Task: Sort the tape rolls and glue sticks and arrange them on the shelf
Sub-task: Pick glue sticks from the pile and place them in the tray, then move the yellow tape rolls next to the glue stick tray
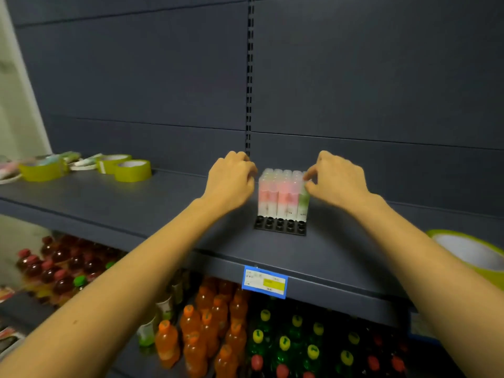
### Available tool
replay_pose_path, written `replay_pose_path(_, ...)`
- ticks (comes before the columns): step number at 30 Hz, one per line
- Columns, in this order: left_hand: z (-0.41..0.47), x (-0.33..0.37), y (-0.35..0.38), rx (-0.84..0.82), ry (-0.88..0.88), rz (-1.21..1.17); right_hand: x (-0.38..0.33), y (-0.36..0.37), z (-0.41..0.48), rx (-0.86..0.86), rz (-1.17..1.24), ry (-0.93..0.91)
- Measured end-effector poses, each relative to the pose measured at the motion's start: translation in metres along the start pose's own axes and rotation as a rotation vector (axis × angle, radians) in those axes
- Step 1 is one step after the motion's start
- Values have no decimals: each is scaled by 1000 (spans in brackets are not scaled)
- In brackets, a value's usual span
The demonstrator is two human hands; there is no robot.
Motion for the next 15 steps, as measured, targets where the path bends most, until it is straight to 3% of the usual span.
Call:
replay_pose_path(4, -35, -45, -16, -42, -114, 76, -53, 0, -2, 134, 142, -104)
replay_pose_path(9, -89, -118, -43, -80, -287, 167, -155, 34, -2, -39, 244, -343)
replay_pose_path(15, -155, -209, -73, -131, -469, 219, -255, 67, 9, -183, 315, -417)
Point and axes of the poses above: each hand's wrist, its own z-axis towards the middle knuckle, its own y-axis out of the palm, x = y × z, the point moved 6 cm from there along z, towards the middle knuckle, and after that the axes turned 5 degrees about y, right-handed, at the moved point
